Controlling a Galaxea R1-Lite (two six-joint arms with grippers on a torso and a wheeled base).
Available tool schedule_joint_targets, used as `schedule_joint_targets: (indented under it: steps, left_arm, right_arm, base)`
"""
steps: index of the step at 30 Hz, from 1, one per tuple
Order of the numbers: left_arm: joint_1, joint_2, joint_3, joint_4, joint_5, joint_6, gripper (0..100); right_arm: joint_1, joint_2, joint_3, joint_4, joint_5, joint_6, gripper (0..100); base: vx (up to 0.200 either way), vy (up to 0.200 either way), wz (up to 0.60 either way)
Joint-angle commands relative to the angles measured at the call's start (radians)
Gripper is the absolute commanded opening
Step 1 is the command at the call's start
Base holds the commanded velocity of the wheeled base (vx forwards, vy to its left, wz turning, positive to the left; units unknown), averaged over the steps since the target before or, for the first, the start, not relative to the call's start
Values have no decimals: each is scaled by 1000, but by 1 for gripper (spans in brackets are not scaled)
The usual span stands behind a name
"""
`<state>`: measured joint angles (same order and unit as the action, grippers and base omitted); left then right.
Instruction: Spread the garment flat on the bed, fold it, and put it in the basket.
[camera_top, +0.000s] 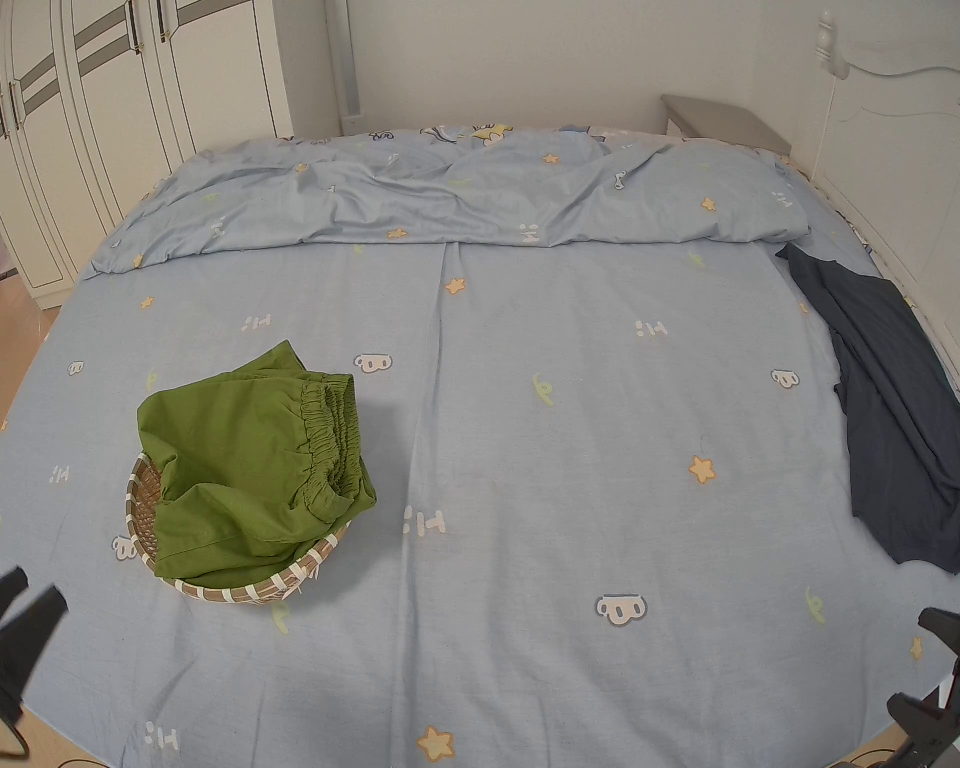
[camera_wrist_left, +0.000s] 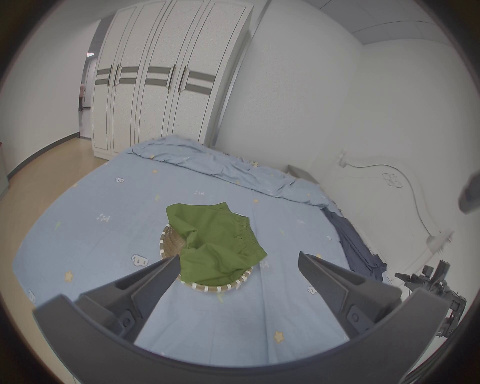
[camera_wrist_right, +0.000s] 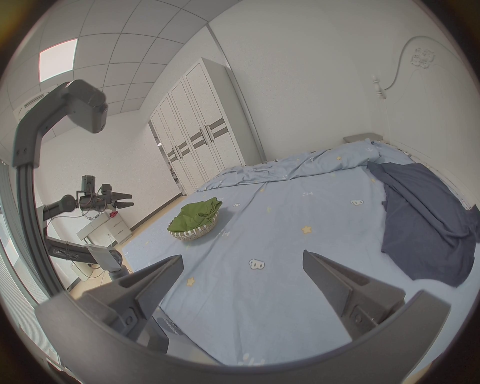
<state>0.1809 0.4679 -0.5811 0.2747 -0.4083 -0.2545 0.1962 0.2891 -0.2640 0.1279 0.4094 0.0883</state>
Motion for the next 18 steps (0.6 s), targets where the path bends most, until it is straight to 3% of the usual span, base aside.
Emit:
schedule_joint_targets:
  steps: [1,4,9,13,14,15,16,17,18]
  left_arm:
    - [-192,-287,178,-26,2,-49,100]
    - [-235,-328,213,-25,42,-49,100]
    - [-216,-408,314,-66,143,-29,100]
    - [-208,-410,323,-78,152,-28,100]
    - [-185,-468,414,-147,223,29,100]
    - [-185,-468,458,-161,296,89,100]
    - [-185,-468,466,-163,307,100,100]
    - [-184,-468,540,-200,441,205,100]
    - [-185,-468,564,-247,490,250,100]
  right_arm:
    - [2,-199,60,96,5,5,100]
    - [45,-202,75,119,0,5,100]
    - [86,-242,131,107,-29,13,100]
    - [88,-249,126,114,-35,19,100]
    - [89,-260,120,127,-184,39,100]
    - [91,-258,120,128,-219,36,100]
    - [91,-260,120,128,-222,36,100]
    - [100,-268,120,128,-227,36,100]
    - [100,-277,120,128,-230,37,100]
  base:
    - [0,0,0]
    - [0,0,0]
    - [0,0,0]
    - [0,0,0]
    - [0,0,0]
    - [0,0,0]
    - [0,0,0]
    - [0,0,0]
    - [0,0,0]
